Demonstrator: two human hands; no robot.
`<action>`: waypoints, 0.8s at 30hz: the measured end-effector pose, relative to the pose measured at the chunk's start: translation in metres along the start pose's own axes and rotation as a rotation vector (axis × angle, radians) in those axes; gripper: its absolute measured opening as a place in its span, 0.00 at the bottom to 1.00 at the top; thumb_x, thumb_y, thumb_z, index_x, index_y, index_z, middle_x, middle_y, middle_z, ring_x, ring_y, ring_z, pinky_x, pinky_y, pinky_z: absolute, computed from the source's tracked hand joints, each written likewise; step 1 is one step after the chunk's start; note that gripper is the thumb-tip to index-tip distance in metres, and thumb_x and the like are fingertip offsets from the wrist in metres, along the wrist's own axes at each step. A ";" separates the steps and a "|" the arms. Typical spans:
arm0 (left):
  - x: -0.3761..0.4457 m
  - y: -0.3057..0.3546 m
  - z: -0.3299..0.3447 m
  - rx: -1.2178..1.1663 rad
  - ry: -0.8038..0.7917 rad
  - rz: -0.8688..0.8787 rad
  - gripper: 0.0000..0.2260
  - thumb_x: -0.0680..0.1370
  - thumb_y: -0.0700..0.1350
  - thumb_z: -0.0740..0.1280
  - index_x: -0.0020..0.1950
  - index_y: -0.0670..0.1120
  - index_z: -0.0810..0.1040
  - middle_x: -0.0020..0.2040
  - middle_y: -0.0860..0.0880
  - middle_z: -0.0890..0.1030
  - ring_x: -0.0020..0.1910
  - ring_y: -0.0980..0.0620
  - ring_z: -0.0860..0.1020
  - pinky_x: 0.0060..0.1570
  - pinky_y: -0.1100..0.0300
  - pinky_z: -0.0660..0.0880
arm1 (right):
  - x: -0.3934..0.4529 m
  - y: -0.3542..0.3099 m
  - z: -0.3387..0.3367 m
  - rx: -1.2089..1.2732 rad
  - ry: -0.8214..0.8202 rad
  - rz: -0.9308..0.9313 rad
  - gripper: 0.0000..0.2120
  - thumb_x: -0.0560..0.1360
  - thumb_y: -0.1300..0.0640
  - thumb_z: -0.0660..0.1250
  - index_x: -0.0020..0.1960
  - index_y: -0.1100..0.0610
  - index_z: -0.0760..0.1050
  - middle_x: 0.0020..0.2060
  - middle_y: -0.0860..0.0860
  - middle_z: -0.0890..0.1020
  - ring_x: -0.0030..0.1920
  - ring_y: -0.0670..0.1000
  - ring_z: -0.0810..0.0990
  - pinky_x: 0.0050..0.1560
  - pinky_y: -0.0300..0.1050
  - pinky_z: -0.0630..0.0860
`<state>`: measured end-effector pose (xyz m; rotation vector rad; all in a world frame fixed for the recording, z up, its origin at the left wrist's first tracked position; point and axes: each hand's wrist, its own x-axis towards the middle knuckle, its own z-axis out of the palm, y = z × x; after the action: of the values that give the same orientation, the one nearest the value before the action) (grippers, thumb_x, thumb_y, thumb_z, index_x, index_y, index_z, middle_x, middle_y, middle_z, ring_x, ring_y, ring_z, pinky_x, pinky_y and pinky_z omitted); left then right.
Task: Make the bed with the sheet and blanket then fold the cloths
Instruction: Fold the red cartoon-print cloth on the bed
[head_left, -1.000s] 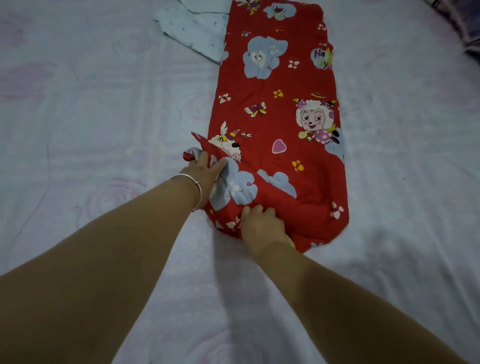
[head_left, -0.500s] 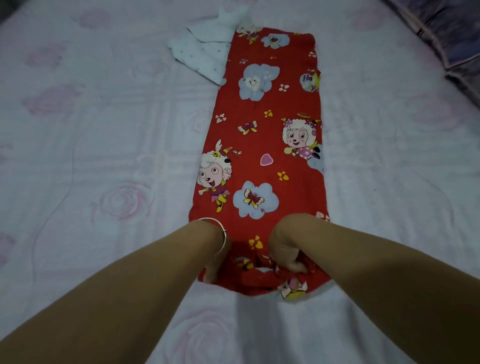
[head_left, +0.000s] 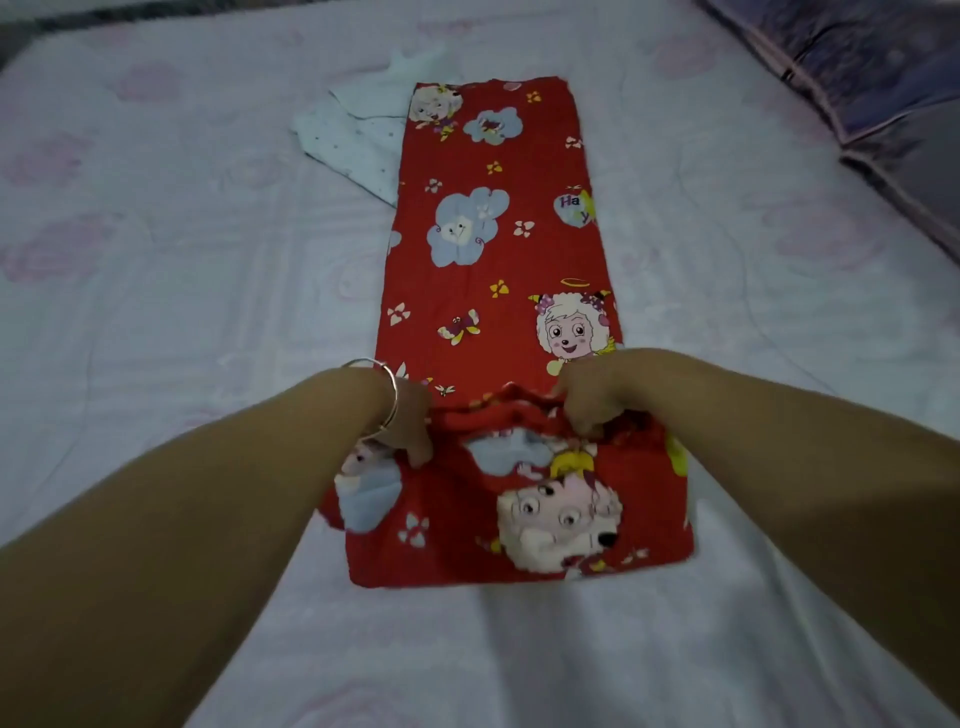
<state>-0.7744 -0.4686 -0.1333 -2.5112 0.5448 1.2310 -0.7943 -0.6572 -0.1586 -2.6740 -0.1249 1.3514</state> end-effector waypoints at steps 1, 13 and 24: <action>0.010 -0.006 -0.010 -0.041 0.147 -0.011 0.14 0.72 0.47 0.69 0.55 0.41 0.78 0.44 0.45 0.80 0.42 0.47 0.78 0.44 0.56 0.77 | 0.006 0.007 -0.013 0.026 0.159 0.019 0.06 0.74 0.64 0.63 0.50 0.61 0.77 0.37 0.54 0.76 0.37 0.54 0.75 0.31 0.39 0.69; 0.087 0.026 0.012 -0.247 0.370 0.348 0.28 0.71 0.56 0.70 0.65 0.44 0.69 0.63 0.47 0.70 0.61 0.46 0.72 0.58 0.53 0.71 | 0.086 0.007 0.005 -0.117 0.635 0.187 0.19 0.76 0.63 0.59 0.67 0.61 0.64 0.63 0.59 0.70 0.63 0.60 0.69 0.58 0.54 0.70; 0.101 0.059 0.027 0.110 0.221 0.276 0.27 0.74 0.39 0.67 0.72 0.45 0.64 0.67 0.42 0.72 0.63 0.40 0.74 0.59 0.50 0.73 | 0.087 0.016 0.009 -0.009 0.501 0.125 0.21 0.79 0.58 0.59 0.71 0.59 0.64 0.67 0.58 0.69 0.67 0.59 0.66 0.65 0.53 0.69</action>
<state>-0.7624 -0.5302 -0.2353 -2.5551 1.0129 0.9800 -0.7500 -0.6597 -0.2356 -2.9715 0.0933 0.6671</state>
